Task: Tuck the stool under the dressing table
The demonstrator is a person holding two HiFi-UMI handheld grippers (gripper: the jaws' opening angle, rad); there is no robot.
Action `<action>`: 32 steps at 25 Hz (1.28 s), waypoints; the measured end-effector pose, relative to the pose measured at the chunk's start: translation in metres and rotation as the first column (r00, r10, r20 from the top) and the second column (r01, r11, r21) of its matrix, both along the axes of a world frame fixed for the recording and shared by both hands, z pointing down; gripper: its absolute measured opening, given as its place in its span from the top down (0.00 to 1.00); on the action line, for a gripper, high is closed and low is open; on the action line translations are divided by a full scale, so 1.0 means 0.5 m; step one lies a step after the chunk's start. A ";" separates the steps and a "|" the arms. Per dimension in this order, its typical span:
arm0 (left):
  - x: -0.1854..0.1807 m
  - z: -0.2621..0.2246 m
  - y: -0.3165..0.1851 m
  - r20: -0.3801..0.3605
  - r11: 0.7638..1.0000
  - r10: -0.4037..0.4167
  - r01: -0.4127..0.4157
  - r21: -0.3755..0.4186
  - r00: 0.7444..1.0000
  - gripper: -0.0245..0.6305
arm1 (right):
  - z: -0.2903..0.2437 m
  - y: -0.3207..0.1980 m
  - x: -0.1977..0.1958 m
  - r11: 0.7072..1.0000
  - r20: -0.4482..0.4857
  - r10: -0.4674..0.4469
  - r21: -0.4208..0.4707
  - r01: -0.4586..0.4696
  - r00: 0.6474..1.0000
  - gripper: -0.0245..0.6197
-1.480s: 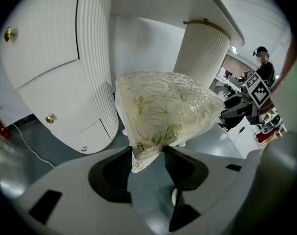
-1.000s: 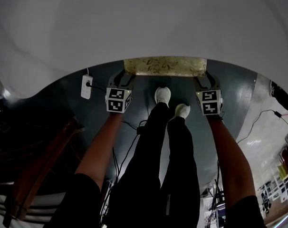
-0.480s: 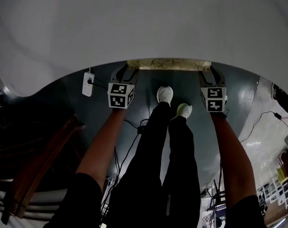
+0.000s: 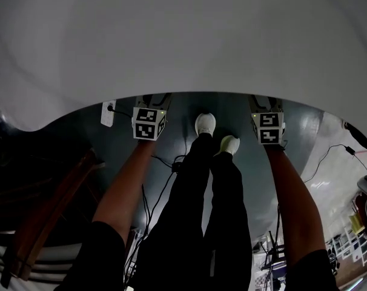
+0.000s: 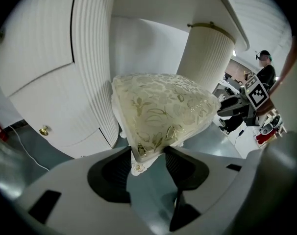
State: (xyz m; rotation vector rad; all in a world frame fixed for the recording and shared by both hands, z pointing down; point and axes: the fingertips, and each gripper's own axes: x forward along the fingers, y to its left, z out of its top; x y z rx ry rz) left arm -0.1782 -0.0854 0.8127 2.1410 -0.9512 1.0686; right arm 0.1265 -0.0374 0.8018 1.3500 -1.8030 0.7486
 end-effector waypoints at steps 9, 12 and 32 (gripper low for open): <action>0.007 -0.005 -0.010 0.025 0.996 0.086 -0.086 0.006 0.996 0.62 | -0.003 0.001 0.004 0.998 0.000 0.055 0.009 -0.055 0.998 0.61; 0.010 -0.008 -0.011 0.019 0.994 0.111 -0.111 0.013 0.994 0.61 | -0.006 0.002 0.007 0.999 0.002 0.043 0.004 -0.043 0.999 0.61; 0.017 -0.139 0.147 -0.097 0.975 -0.216 0.220 0.031 0.972 0.63 | -0.180 0.080 -0.031 0.997 0.056 0.029 0.075 -0.033 0.998 0.61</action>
